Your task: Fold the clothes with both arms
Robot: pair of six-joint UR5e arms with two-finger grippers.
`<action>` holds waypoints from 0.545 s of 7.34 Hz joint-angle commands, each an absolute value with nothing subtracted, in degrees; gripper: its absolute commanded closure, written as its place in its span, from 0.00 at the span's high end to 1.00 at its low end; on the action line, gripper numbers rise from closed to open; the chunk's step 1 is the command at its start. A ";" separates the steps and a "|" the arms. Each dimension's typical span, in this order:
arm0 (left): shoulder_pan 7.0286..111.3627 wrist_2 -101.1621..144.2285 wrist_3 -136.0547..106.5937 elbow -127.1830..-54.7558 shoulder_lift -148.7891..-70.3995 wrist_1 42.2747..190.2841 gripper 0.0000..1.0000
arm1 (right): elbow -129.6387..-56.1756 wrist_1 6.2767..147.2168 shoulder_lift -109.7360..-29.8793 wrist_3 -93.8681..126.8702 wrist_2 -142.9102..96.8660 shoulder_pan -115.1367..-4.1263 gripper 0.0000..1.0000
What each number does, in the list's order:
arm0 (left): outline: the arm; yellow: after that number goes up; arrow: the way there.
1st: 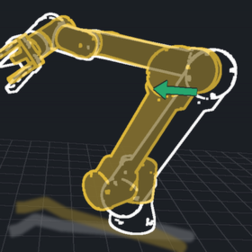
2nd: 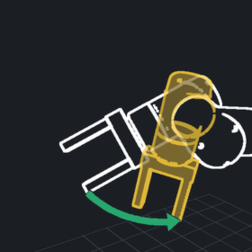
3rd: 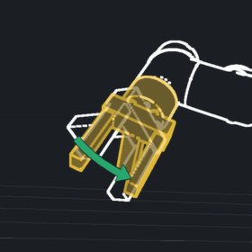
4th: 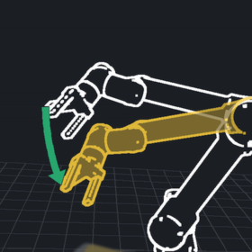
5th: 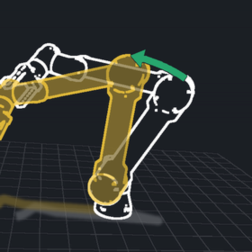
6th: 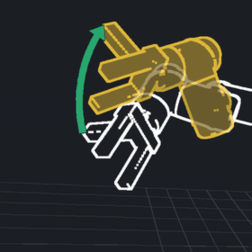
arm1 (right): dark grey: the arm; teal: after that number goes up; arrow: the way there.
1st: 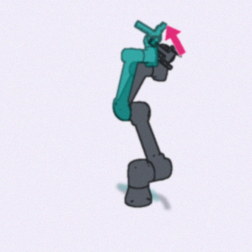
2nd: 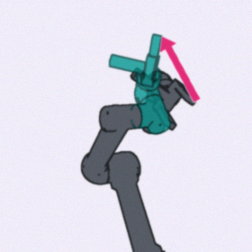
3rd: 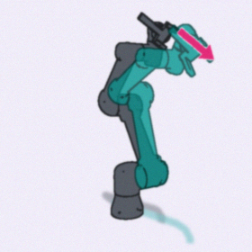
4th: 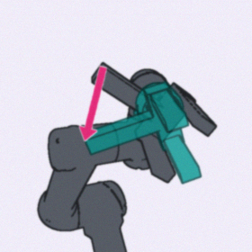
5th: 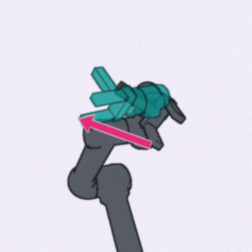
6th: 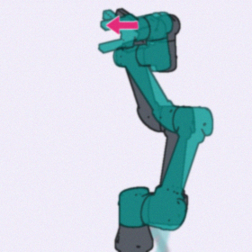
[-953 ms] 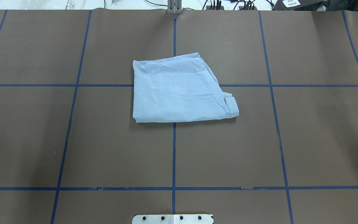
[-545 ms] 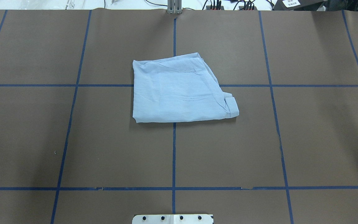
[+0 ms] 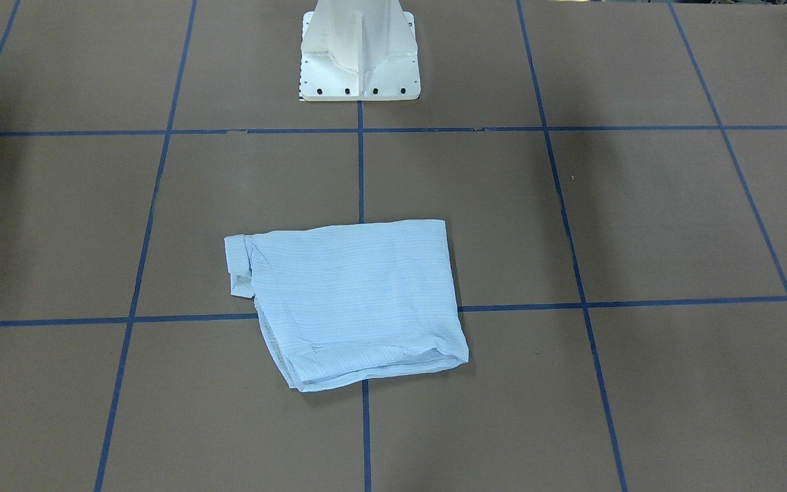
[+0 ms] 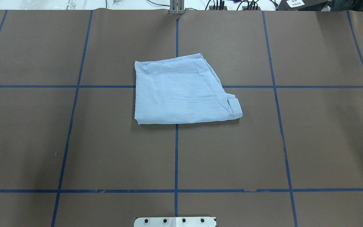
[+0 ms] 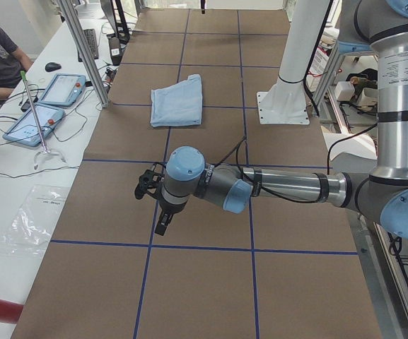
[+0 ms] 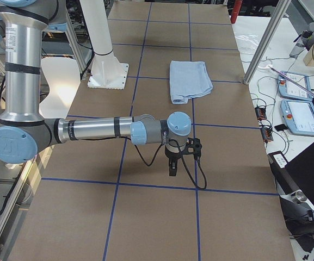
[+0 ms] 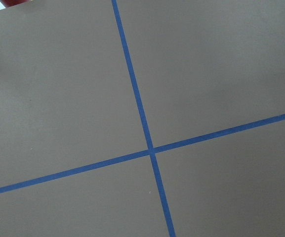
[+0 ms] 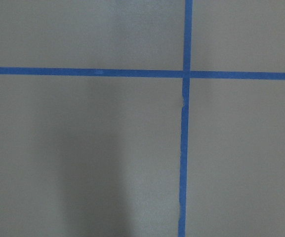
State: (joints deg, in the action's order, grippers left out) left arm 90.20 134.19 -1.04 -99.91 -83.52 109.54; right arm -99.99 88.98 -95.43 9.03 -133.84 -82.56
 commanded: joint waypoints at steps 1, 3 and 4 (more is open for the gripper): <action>90.26 134.12 -1.05 -100.72 -82.62 109.51 1.00 | -99.40 88.95 -95.19 8.88 -135.09 -82.97 1.00; 90.26 133.77 -1.05 -102.82 -81.21 108.90 1.00 | -99.23 88.95 -95.27 8.96 -135.00 -82.97 1.00; 90.26 134.12 -1.05 -102.83 -81.21 109.07 1.00 | -99.05 88.86 -95.45 8.70 -134.65 -82.97 1.00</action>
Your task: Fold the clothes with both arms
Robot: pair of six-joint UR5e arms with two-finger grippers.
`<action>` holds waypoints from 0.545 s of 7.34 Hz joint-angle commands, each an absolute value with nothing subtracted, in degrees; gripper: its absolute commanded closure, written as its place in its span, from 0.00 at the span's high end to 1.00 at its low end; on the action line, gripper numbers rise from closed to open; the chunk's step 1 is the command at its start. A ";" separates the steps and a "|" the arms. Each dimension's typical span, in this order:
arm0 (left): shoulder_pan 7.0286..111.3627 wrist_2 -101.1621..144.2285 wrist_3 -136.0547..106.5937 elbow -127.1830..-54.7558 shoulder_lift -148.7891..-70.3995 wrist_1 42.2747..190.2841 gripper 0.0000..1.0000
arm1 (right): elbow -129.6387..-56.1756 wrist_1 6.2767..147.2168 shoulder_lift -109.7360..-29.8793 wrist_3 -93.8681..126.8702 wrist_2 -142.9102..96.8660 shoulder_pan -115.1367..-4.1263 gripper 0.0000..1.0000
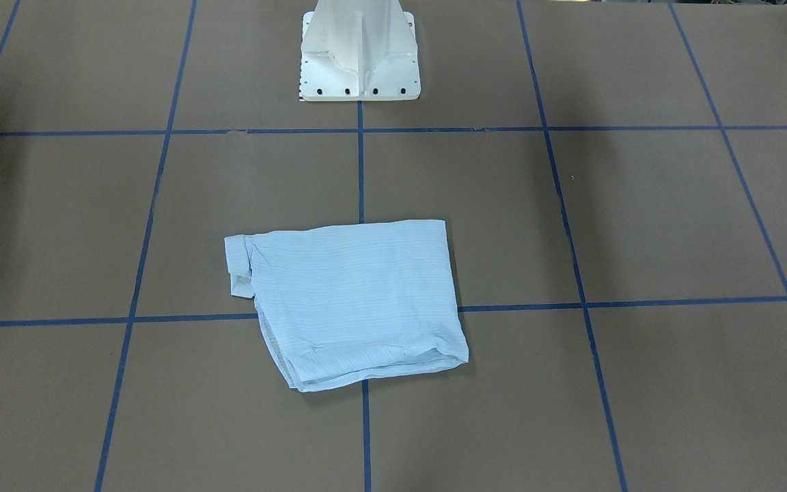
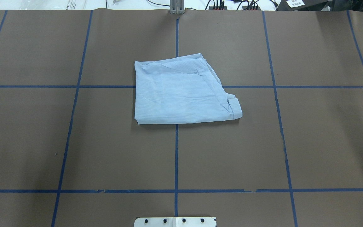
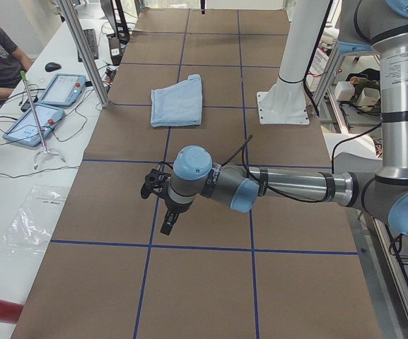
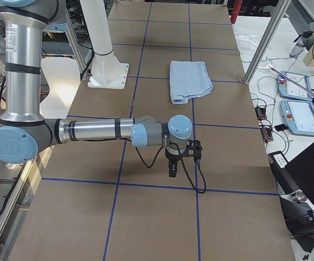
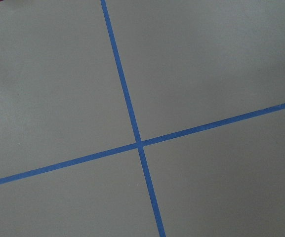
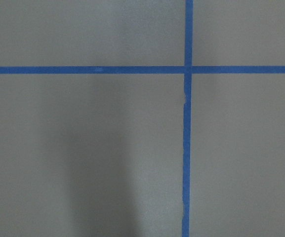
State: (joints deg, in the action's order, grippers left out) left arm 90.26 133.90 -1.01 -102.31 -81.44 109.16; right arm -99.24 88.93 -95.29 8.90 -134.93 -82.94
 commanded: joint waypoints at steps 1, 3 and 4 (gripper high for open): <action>90.26 134.12 -1.05 -102.92 -81.30 109.07 1.00 | -99.23 88.86 -95.36 8.53 -134.65 -82.97 1.00; 90.26 134.21 -1.05 -102.75 -81.47 109.33 1.00 | -99.14 88.86 -95.27 8.87 -134.91 -82.97 1.00; 90.26 134.30 -1.05 -102.66 -81.39 109.42 1.00 | -99.40 88.86 -95.19 8.88 -134.91 -82.97 1.00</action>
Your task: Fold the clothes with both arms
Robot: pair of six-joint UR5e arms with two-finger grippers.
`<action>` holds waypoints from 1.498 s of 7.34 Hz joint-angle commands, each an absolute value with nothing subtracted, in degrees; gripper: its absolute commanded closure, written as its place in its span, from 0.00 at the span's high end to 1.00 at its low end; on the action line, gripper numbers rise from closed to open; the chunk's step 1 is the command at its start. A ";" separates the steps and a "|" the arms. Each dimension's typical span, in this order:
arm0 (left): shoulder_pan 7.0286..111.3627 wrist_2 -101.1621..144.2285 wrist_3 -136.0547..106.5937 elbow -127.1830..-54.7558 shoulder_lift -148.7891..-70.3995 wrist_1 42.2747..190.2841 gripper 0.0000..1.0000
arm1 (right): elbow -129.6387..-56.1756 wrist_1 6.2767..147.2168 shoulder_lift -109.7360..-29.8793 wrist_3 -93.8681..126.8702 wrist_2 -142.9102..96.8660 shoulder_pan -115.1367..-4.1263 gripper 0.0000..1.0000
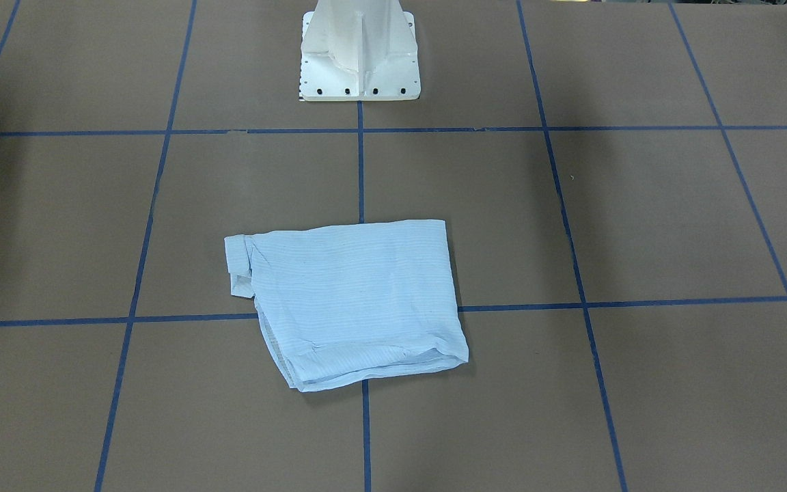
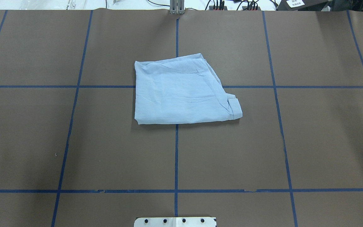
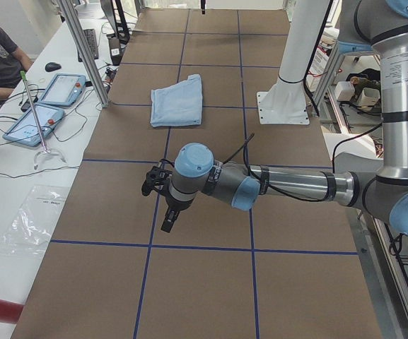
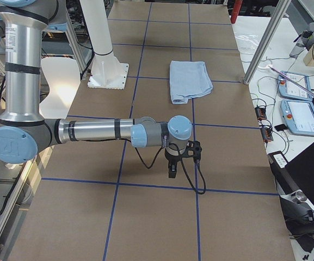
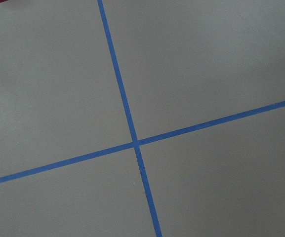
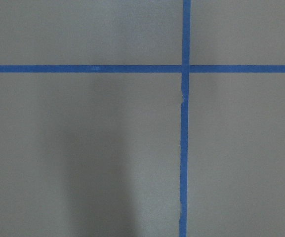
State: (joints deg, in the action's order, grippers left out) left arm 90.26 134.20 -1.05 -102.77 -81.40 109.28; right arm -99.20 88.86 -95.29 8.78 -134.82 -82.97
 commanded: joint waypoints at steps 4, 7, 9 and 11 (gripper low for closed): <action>90.26 134.38 -0.97 -103.18 -81.39 109.69 1.00 | -99.84 88.77 -95.10 8.96 -134.91 -83.14 1.00; 90.26 134.30 -0.97 -103.45 -81.39 109.69 1.00 | -99.76 86.85 -95.18 9.05 -134.91 -83.14 1.00; 90.26 134.30 -0.97 -103.36 -81.47 109.69 1.00 | -99.67 86.75 -95.10 9.05 -134.91 -83.14 1.00; 90.26 134.30 -0.97 -103.36 -81.56 109.69 1.00 | -99.41 86.75 -95.10 9.05 -134.65 -83.14 1.00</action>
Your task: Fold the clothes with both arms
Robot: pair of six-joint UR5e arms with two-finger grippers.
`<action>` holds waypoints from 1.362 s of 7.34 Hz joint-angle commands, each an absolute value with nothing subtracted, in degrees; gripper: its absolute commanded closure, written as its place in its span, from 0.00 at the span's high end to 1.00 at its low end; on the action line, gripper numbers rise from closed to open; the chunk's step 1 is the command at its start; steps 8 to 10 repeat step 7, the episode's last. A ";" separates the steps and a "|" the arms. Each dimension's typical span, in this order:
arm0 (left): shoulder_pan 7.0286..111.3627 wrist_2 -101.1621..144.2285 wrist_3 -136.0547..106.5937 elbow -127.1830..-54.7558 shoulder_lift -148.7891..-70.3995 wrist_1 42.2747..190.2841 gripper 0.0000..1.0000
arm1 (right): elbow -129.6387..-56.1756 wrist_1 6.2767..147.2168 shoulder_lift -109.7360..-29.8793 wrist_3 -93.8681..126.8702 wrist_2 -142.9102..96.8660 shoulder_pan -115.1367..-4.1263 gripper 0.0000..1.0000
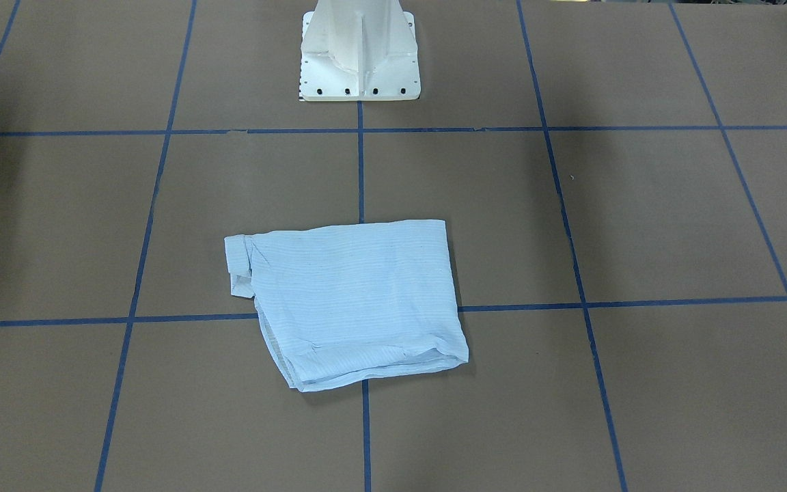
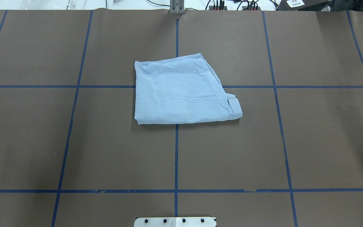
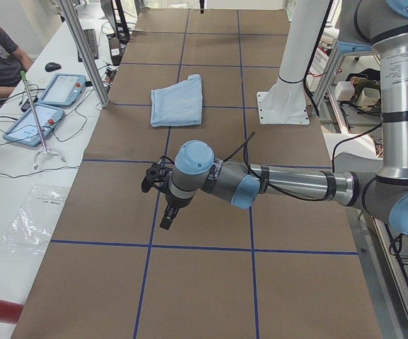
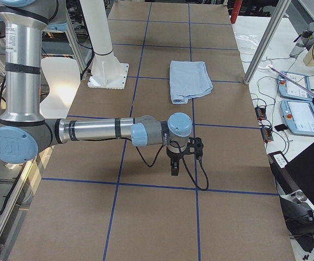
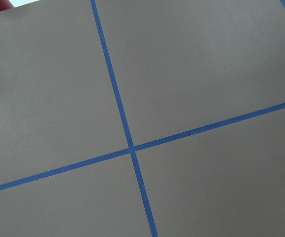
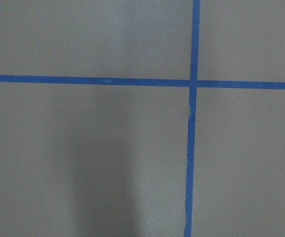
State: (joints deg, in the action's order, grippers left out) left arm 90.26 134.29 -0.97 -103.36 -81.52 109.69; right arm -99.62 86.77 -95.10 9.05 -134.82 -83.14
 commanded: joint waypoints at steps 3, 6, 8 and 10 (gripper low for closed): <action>90.26 134.30 -1.05 -103.45 -82.00 109.60 1.00 | -99.58 86.66 -95.01 9.05 -134.65 -83.14 1.00; 90.26 134.30 -1.05 -103.54 -82.00 109.69 1.00 | -99.93 86.66 -94.83 8.53 -134.65 -83.14 1.00; 90.26 134.30 -1.05 -103.71 -82.00 109.69 1.00 | -100.11 86.57 -94.83 8.44 -134.56 -83.14 1.00; 90.26 134.30 -1.05 -103.71 -82.00 109.69 1.00 | -100.11 86.57 -94.83 8.44 -134.56 -83.14 1.00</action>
